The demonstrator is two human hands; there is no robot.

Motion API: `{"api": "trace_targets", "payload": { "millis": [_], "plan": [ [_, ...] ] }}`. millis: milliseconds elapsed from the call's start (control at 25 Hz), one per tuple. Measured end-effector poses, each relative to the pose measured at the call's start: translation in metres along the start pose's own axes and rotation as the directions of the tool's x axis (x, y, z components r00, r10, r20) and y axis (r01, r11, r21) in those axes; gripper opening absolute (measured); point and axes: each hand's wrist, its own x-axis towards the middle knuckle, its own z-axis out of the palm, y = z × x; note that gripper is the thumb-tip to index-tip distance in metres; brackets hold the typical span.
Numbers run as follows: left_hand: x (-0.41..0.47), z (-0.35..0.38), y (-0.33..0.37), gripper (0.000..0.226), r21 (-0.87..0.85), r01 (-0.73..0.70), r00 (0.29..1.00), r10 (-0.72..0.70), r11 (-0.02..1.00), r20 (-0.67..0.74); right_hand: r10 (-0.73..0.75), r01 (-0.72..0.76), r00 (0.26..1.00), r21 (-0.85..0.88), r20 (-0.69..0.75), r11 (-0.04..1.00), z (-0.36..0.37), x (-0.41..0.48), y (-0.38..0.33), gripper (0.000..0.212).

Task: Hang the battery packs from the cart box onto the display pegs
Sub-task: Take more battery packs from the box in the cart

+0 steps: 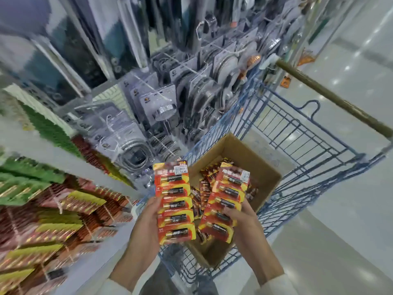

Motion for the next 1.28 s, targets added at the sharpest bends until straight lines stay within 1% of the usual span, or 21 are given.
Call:
{"api": "trace_targets", "payload": {
  "millis": [40,120,200,280,360,440,520,560,640,680,720,840,960,1000,1080,1200,1240,1280],
  "plan": [
    [-0.018,-0.003,-0.003,0.053,-0.022,-0.038,0.999,0.038,0.999,-0.038,-0.006,0.008,0.998,-0.034,0.055,0.999,0.006,-0.013,-0.004,0.052],
    [-0.055,-0.013,-0.007,0.050,-0.090,-0.131,0.985,0.119,0.987,-0.124,0.026,-0.019,0.990,-0.053,0.139,0.998,0.018,-0.036,-0.009,0.046],
    [-0.089,-0.029,-0.010,0.046,-0.136,-0.221,0.961,0.192,0.966,-0.198,0.073,-0.056,0.976,-0.084,0.206,0.995,0.037,-0.058,-0.008,0.043],
    [-0.116,-0.048,-0.011,0.046,-0.153,-0.292,0.933,0.246,0.944,-0.262,0.094,-0.057,0.957,-0.138,0.274,0.989,0.058,-0.073,-0.004,0.042],
    [-0.147,-0.071,-0.011,0.048,-0.164,-0.383,0.887,0.312,0.909,-0.339,0.105,-0.037,0.930,-0.196,0.352,0.980,0.085,-0.087,0.006,0.042],
    [-0.177,-0.095,-0.010,0.050,-0.194,-0.461,0.835,0.349,0.866,-0.425,0.121,-0.002,0.897,-0.271,0.425,0.963,0.116,-0.100,0.019,0.041],
    [-0.207,-0.124,-0.010,0.051,-0.220,-0.521,0.785,0.361,0.825,-0.503,0.175,0.001,0.856,-0.341,0.486,0.940,0.150,-0.114,0.039,0.038],
    [-0.220,-0.136,-0.011,0.051,-0.227,-0.538,0.766,0.359,0.812,-0.533,0.197,-0.002,0.844,-0.364,0.499,0.931,0.166,-0.119,0.048,0.039],
    [-0.249,-0.163,-0.013,0.050,-0.248,-0.572,0.730,0.347,0.782,-0.588,0.242,-0.006,0.815,-0.410,0.526,0.912,0.200,-0.134,0.071,0.050],
    [-0.265,-0.181,-0.015,0.049,-0.249,-0.595,0.709,0.353,0.764,-0.610,0.276,-0.011,0.798,-0.445,0.535,0.895,0.220,-0.146,0.085,0.050],
    [-0.282,-0.197,-0.016,0.048,-0.240,-0.615,0.684,0.357,0.751,-0.637,0.302,-0.004,0.777,-0.475,0.552,0.880,0.237,-0.157,0.101,0.045],
    [-0.337,-0.252,-0.022,0.040,-0.196,-0.680,0.598,0.380,0.706,-0.706,0.333,0.036,0.737,-0.525,0.589,0.850,0.286,-0.199,0.156,0.032],
    [-0.387,-0.305,-0.030,0.031,-0.139,-0.699,0.526,0.372,0.701,-0.765,0.347,0.045,0.712,-0.533,0.610,0.845,0.325,-0.247,0.209,0.038],
    [-0.404,-0.326,-0.035,0.028,-0.138,-0.707,0.509,0.364,0.693,-0.780,0.356,0.035,0.714,-0.540,0.603,0.841,0.340,-0.267,0.227,0.033],
    [-0.433,-0.369,-0.045,0.028,-0.189,-0.715,0.503,0.309,0.673,-0.807,0.396,0.008,0.705,-0.564,0.589,0.826,0.365,-0.299,0.258,0.010],
    [-0.466,-0.426,-0.059,0.033,-0.217,-0.732,0.457,0.230,0.645,-0.859,0.424,-0.004,0.688,-0.581,0.589,0.814,0.399,-0.343,0.296,0.009],
    [-0.472,-0.439,-0.062,0.038,-0.220,-0.733,0.459,0.230,0.643,-0.858,0.434,-0.020,0.688,-0.583,0.581,0.812,0.407,-0.350,0.305,0.016],
    [-0.478,-0.448,-0.062,0.041,-0.217,-0.723,0.462,0.225,0.656,-0.858,0.436,-0.039,0.691,-0.573,0.576,0.819,0.412,-0.352,0.315,0.036]
  ]
}}
